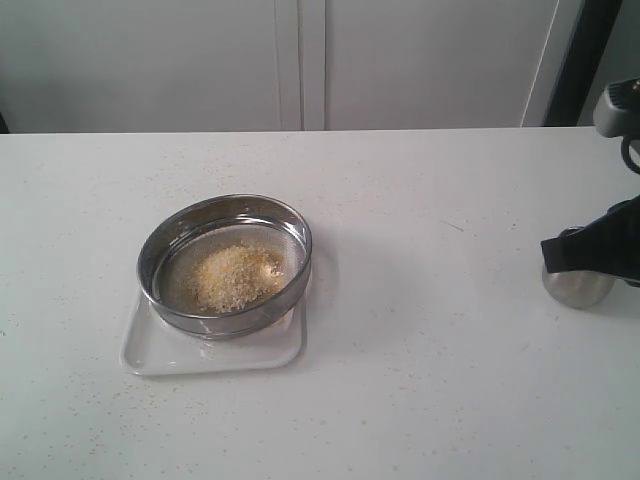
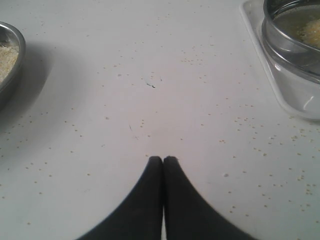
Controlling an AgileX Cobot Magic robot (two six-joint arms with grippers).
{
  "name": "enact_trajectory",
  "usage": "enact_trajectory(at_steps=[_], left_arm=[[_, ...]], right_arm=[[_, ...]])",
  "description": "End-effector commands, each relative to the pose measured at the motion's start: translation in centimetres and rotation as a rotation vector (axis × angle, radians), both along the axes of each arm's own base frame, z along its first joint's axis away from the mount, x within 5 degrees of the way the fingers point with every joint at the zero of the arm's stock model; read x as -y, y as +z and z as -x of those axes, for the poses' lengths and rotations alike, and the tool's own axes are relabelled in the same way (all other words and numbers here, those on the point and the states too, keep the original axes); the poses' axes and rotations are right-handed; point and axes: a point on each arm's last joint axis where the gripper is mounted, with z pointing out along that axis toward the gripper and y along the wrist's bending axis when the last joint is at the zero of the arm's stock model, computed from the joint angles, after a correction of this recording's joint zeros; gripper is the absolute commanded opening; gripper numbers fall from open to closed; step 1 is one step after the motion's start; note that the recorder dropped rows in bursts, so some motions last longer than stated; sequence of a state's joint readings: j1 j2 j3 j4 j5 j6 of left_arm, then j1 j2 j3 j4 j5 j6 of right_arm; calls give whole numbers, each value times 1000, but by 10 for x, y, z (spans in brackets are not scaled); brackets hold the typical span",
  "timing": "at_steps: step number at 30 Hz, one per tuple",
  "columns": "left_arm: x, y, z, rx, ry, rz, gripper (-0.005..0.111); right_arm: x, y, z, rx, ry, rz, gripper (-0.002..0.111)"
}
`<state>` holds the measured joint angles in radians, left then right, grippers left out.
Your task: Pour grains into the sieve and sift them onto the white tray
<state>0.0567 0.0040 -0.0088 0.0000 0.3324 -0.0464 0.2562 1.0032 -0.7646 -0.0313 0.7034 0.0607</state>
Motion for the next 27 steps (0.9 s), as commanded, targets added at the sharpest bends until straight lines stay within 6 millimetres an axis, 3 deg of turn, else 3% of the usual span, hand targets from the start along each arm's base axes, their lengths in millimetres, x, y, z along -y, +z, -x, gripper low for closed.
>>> enact_trajectory(at_steps=[1,16,27], left_arm=[[0,-3,0,-13,-1,7,0],[0,-3,0,-13,-1,7,0],[0,-3,0,-13,-1,7,0]], right_arm=[[0,1,1,5,11,6,0],[1,3,2,18,9,6,0],[31,24,19,136,-139,-14,0]])
